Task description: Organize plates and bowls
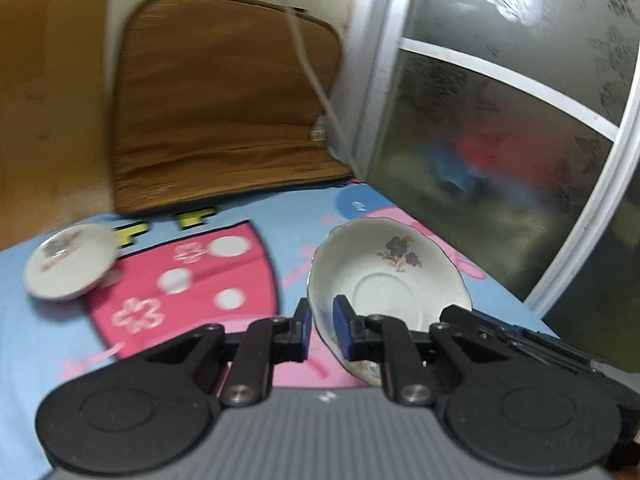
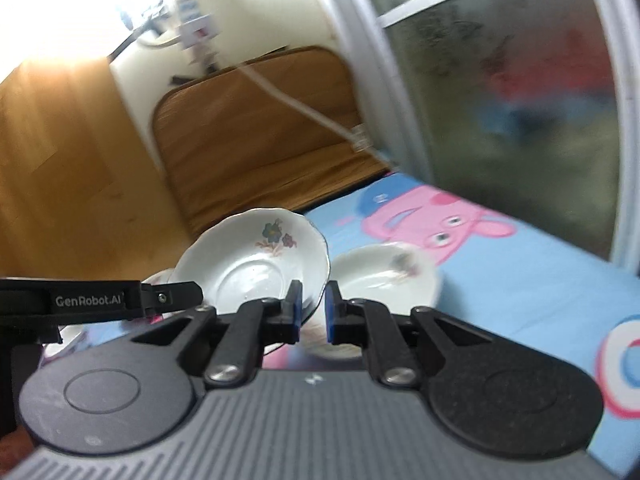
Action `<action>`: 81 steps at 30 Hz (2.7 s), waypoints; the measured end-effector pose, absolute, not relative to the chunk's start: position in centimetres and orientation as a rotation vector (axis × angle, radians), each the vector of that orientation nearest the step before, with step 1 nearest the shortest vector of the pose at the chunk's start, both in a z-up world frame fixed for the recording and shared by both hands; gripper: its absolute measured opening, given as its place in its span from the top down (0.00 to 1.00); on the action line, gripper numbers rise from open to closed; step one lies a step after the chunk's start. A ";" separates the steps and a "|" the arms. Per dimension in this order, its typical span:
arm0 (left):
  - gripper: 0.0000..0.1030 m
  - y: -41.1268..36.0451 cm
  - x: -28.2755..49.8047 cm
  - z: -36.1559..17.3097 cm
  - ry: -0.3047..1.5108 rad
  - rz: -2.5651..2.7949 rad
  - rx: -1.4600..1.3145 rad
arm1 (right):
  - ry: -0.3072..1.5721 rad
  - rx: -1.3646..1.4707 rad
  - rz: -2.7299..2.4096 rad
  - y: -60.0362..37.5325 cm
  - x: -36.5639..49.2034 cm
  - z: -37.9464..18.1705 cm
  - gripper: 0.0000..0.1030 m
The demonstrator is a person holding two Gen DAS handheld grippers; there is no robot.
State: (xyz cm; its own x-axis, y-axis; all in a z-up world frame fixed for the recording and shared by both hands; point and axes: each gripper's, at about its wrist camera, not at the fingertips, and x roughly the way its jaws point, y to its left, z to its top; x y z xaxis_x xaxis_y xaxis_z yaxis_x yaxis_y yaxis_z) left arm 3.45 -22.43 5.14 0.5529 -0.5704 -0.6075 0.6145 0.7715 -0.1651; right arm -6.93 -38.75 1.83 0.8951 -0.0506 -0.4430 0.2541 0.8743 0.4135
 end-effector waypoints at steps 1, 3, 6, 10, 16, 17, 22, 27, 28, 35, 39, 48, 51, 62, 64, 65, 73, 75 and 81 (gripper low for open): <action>0.87 -23.1 3.5 4.9 0.696 -0.707 0.076 | 0.438 0.489 -0.175 -39.4 -6.9 1.6 0.86; 0.86 -24.4 3.8 4.4 0.708 -0.714 0.090 | 0.443 0.494 -0.198 -40.1 -6.9 1.2 0.86; 0.85 -25.6 4.2 3.6 0.727 -0.713 0.103 | 0.447 0.490 -0.213 -40.9 -6.6 0.8 0.86; 0.84 -26.6 5.1 2.7 0.755 -0.702 0.109 | 0.462 0.465 -0.230 -40.9 -6.0 0.2 0.86; 0.82 -27.4 5.3 2.1 0.765 -0.708 0.135 | 0.459 0.433 -0.265 -40.7 -5.7 -0.3 0.83; 0.81 -27.5 5.3 2.0 0.764 -0.708 0.140 | 0.454 0.423 -0.272 -40.6 -5.7 -0.3 0.83; 0.80 -27.1 4.9 2.1 0.745 -0.713 0.146 | 0.425 0.375 -0.286 -40.0 -5.6 -0.2 0.69; 0.74 -26.2 4.6 2.7 0.713 -0.708 0.143 | 0.407 0.318 -0.340 -39.0 -5.5 -0.1 0.42; 0.74 -25.8 4.7 2.8 0.716 -0.711 0.132 | 0.411 0.331 -0.336 -39.2 -5.5 -0.2 0.42; 0.70 -20.1 4.4 3.1 0.683 -0.669 0.088 | 0.377 0.316 -0.375 -38.6 -5.8 0.4 0.39; 0.69 -14.5 4.6 2.6 0.666 -0.556 0.080 | 0.341 0.357 -0.320 -38.0 -5.6 1.5 0.39; 0.69 -2.3 5.5 1.1 0.655 -0.264 -0.019 | 0.472 0.399 0.049 -31.1 0.9 3.1 0.48; 0.69 -0.6 5.7 0.8 0.646 -0.251 -0.065 | 0.525 0.375 0.119 -28.1 4.0 3.0 0.54; 0.70 1.9 6.5 -0.4 0.674 -0.334 -0.238 | 0.702 0.429 0.096 -23.3 14.7 1.0 0.61; 0.71 2.1 6.7 -0.5 0.683 -0.337 -0.255 | 0.725 0.440 0.085 -22.9 16.2 0.7 0.64; 0.71 2.1 6.7 -0.6 0.687 -0.339 -0.259 | 0.737 0.439 0.082 -22.6 17.0 0.7 0.70; 0.71 2.4 7.2 -0.8 0.702 -0.354 -0.277 | 0.778 0.436 0.100 -22.5 16.0 0.4 0.85; 0.69 2.6 7.4 -0.8 0.709 -0.361 -0.293 | 0.772 0.437 0.125 -22.7 14.4 0.6 0.85; 0.62 2.8 7.0 -0.8 0.697 -0.389 -0.308 | 0.812 0.543 0.211 -25.0 7.3 0.6 0.85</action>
State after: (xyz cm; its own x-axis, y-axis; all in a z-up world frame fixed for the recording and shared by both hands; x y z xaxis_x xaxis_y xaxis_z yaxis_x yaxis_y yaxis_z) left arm 7.04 2.80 -0.75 0.7004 -0.4446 -0.5584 0.2426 0.8840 -0.3996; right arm 7.33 -25.01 0.60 0.6765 0.3804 -0.6306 0.0253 0.8438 0.5361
